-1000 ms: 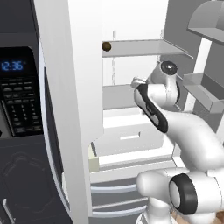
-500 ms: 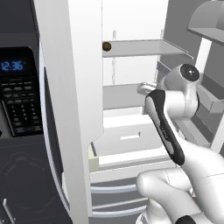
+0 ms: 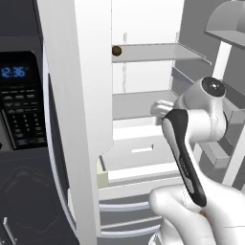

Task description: Pick the kiwi and tangerine from the fridge and place them inside the tupperware on the counter.

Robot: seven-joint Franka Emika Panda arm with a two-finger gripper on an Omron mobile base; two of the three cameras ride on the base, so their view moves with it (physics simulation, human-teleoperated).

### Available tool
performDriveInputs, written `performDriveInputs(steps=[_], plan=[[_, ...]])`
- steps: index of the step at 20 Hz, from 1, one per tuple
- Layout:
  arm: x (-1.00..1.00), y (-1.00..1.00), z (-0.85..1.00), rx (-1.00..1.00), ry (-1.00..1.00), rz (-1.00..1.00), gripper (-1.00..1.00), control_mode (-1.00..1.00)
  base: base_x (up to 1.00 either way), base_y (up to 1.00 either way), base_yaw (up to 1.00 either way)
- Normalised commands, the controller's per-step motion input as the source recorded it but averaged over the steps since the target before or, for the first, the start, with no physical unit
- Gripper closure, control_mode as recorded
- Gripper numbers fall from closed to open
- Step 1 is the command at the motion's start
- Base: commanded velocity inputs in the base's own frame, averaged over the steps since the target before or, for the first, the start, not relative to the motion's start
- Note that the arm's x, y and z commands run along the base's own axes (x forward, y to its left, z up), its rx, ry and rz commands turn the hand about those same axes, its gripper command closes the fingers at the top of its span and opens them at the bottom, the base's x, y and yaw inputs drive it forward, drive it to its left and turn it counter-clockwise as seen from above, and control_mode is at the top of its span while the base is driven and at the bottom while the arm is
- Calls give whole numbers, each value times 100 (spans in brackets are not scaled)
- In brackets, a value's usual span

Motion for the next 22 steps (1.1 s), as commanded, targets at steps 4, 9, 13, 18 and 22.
performDriveInputs(steps=[4, 9, 13, 18, 22], plan=[[-46, 21, -19, 0, 0, 0, 100, -100, 0, 0, 0], [0, 0, 0, 0, 0, 0, 100, 100, -90, 3, -12], [0, 0, 0, 0, 0, 0, 100, 100, -100, 0, -22], [0, 0, 0, 0, 0, 0, 100, 100, -100, 0, -50], [0, 0, 0, 0, 0, 0, 100, 100, -48, -19, -98]])
